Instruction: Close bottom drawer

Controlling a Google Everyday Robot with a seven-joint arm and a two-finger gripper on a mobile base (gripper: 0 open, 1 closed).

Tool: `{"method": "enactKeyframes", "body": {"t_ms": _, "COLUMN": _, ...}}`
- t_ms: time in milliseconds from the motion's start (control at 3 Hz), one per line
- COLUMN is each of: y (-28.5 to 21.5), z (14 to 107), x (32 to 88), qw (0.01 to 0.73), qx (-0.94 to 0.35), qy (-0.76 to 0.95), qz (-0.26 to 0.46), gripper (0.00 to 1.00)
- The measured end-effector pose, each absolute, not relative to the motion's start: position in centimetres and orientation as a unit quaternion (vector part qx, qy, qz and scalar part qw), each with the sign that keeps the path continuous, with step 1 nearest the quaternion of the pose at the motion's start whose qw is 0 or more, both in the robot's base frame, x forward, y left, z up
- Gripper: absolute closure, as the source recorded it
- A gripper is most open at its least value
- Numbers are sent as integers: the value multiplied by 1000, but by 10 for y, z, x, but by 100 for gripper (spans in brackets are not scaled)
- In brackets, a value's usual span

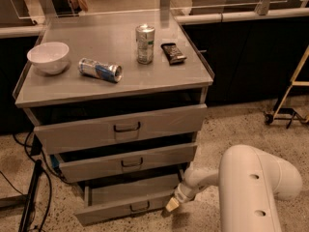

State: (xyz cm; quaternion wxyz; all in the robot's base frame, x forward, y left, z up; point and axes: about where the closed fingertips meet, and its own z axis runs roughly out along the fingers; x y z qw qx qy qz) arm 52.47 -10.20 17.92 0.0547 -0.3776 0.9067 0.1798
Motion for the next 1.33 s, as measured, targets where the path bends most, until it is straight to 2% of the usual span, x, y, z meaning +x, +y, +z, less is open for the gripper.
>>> {"method": "enactKeyframes", "body": {"t_ms": 333, "y": -102, "z": 179, "x": 525, "qw": 55, "qx": -378, "qy": 907, "qz": 180, "gripper": 0}}
{"method": "enactKeyframes", "body": {"t_ms": 667, "y": -102, "z": 179, "x": 525, "qw": 55, "qx": -378, "qy": 907, "qz": 180, "gripper": 0}}
{"method": "enactKeyframes", "body": {"t_ms": 1000, "y": -102, "z": 179, "x": 525, "qw": 55, "qx": -378, "qy": 907, "qz": 180, "gripper": 19}}
{"method": "enactKeyframes", "body": {"t_ms": 1333, "y": -102, "z": 179, "x": 525, "qw": 55, "qx": -378, "qy": 907, "qz": 180, "gripper": 50}}
